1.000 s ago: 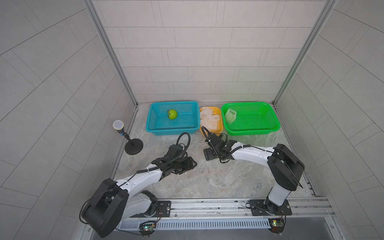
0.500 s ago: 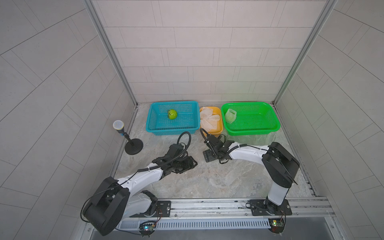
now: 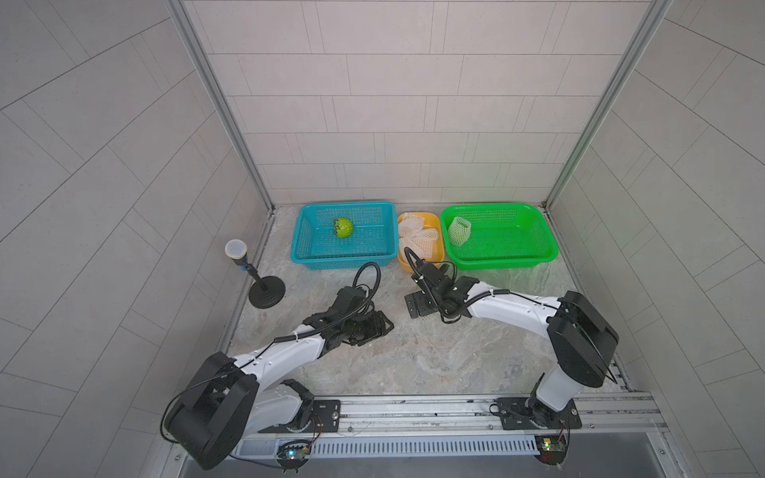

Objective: Sleeve custard apples in foam nets
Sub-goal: Put on the foam net on the custard apple.

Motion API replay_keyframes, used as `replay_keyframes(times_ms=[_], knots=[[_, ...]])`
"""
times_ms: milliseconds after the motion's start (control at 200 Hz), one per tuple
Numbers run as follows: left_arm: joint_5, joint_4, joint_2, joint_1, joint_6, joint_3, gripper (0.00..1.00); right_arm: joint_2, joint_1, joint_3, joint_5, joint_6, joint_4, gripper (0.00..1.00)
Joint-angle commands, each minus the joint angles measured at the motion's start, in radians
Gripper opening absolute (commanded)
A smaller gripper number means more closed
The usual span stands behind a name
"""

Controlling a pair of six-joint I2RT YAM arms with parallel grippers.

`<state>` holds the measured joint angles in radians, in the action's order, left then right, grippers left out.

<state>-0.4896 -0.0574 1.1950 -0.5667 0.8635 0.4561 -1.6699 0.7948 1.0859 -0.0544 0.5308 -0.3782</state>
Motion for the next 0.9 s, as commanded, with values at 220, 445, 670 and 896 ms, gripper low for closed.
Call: replay_keyframes(times_ms=[220, 445, 670, 896], knots=[[-0.004, 0.016, -0.002, 0.007, 0.000, 0.006, 0.62, -0.076, -0.019, 0.055, -0.037, 0.015, -0.029, 0.97], [-0.007, 0.023, 0.006, 0.007, 0.002, 0.005, 0.62, -0.118, -0.022, 0.060, -0.040, 0.010, -0.027, 0.88], [-0.011, 0.025, 0.014, 0.007, 0.000, 0.006, 0.62, -0.145, -0.022, 0.044, -0.038, 0.002, -0.022, 0.86], [-0.013, 0.033, 0.017, 0.007, 0.002, 0.006, 0.62, -0.157, -0.022, 0.032, -0.038, -0.002, -0.019, 0.90]])
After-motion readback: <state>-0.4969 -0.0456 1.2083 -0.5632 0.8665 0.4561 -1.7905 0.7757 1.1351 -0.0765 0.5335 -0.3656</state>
